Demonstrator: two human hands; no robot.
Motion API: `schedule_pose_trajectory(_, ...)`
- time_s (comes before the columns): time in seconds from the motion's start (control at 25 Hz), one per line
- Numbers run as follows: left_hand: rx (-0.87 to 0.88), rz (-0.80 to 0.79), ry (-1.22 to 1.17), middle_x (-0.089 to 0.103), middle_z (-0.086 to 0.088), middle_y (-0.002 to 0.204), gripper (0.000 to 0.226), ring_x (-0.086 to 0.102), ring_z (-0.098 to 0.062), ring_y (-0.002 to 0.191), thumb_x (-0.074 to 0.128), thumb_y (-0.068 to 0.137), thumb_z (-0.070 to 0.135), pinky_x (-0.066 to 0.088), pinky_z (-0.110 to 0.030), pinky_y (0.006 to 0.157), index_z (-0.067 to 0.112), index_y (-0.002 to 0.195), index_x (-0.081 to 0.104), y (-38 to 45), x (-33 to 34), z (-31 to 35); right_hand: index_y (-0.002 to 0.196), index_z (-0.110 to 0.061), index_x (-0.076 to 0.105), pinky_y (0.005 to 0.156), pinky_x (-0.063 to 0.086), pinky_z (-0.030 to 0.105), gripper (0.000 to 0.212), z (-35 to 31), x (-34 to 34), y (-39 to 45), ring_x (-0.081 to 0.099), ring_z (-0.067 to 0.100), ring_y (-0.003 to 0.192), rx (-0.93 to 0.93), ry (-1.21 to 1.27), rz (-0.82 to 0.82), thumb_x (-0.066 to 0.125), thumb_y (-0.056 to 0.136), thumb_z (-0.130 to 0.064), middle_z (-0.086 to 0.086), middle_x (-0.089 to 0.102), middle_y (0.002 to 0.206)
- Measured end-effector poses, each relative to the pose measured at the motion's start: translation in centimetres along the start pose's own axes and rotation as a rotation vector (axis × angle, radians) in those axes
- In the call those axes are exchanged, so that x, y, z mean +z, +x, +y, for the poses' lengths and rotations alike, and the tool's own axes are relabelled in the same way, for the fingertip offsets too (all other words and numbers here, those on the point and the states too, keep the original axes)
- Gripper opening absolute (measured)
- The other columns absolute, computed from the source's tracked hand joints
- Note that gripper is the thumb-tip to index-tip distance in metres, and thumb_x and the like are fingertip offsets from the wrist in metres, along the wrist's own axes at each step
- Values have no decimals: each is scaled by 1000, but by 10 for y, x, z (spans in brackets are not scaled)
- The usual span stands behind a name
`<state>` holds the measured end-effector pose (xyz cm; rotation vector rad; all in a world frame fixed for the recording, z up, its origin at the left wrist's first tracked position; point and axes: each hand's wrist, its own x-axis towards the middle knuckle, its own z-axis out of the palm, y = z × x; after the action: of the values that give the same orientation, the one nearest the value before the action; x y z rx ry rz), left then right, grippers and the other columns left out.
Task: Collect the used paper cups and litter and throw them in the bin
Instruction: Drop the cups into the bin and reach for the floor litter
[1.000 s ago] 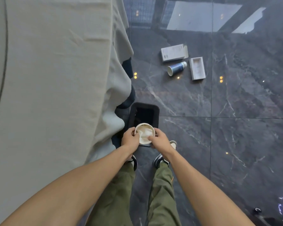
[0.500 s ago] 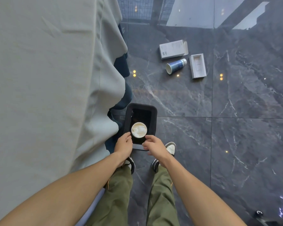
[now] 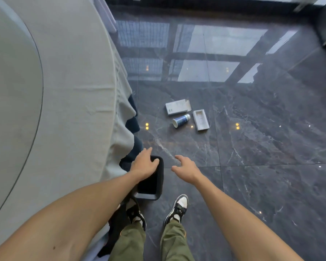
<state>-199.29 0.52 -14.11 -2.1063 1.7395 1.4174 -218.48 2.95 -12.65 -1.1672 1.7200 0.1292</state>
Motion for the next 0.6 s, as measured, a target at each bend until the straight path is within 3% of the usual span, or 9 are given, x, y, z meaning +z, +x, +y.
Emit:
schedule_pose_trajectory(0.16,69,47,220,13,-8,173,78,12,-35,158,52,98,54,19,-58,124,24,163,22,-24,-31,61,161,-32,25,123,18,59,75,1,-62,-31,7,36,158,-38,-270,54,53,92,-45,8,11,172)
schedule_pose_trajectory(0.28,104,86,288,5,-6,174,85,3,-35,159,50,96,62,12,-61,125,26,164,16,-41,-43,102,163,-37,13,124,8,63,82,7,-107,-49,-5,38,158,-88,-369,125,53,92,-50,8,-5,174)
schedule_pose_trajectory(0.44,128,153,303,1,-5,174,91,0,-32,159,48,93,71,8,-59,125,30,165,12,-57,-43,150,163,-37,6,122,5,65,89,16,-157,-67,-8,40,158,-159,-403,225,55,91,-54,10,-10,173)
schedule_pose_trajectory(0.6,216,195,319,8,-9,173,91,8,-33,159,49,92,71,15,-55,125,29,164,14,-69,-38,191,164,-34,6,123,7,63,91,23,-195,-78,-5,40,158,-176,-402,316,54,90,-55,12,-8,173)
